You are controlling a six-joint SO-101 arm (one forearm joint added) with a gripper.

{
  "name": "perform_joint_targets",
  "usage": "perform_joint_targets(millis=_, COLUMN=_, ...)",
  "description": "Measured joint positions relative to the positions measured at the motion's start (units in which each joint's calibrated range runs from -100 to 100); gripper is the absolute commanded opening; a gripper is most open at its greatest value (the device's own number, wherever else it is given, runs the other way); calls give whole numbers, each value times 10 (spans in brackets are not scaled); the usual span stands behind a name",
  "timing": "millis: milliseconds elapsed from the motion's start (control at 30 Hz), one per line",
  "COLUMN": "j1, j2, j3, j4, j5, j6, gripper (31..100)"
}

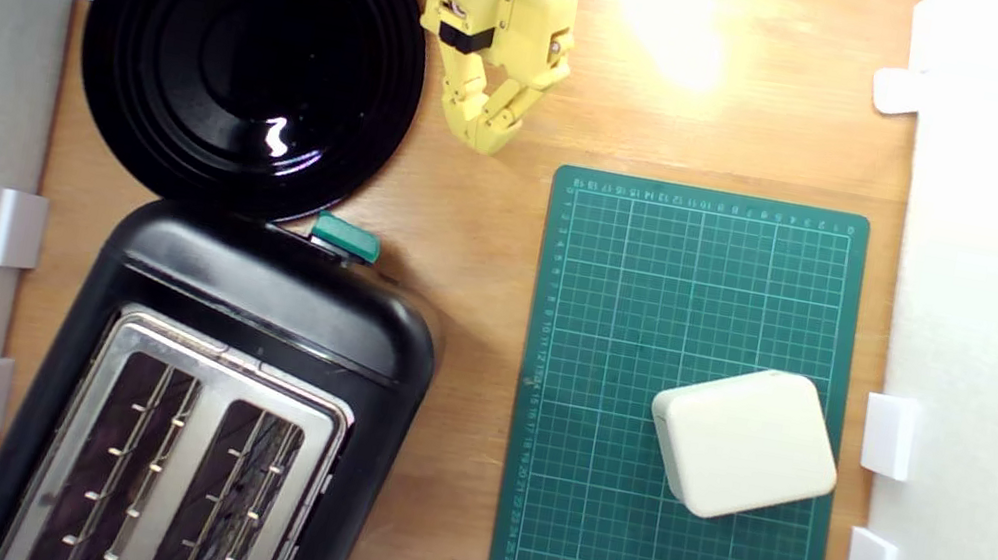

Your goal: Start toaster

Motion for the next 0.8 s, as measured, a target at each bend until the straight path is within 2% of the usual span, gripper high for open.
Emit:
perform_joint_targets(millis=200, j1=-31, j2=0, j3=0, j4=0, j5=0, j6=-29, gripper=314)
perform_joint_targets(millis=333, j1=-33, j2=0, j3=0, j4=0, j5=0, j6=-48, gripper=314)
perform_joint_targets(millis=800, j1=-32, j2=0, j3=0, j4=0, j5=0, j6=-53, gripper=314)
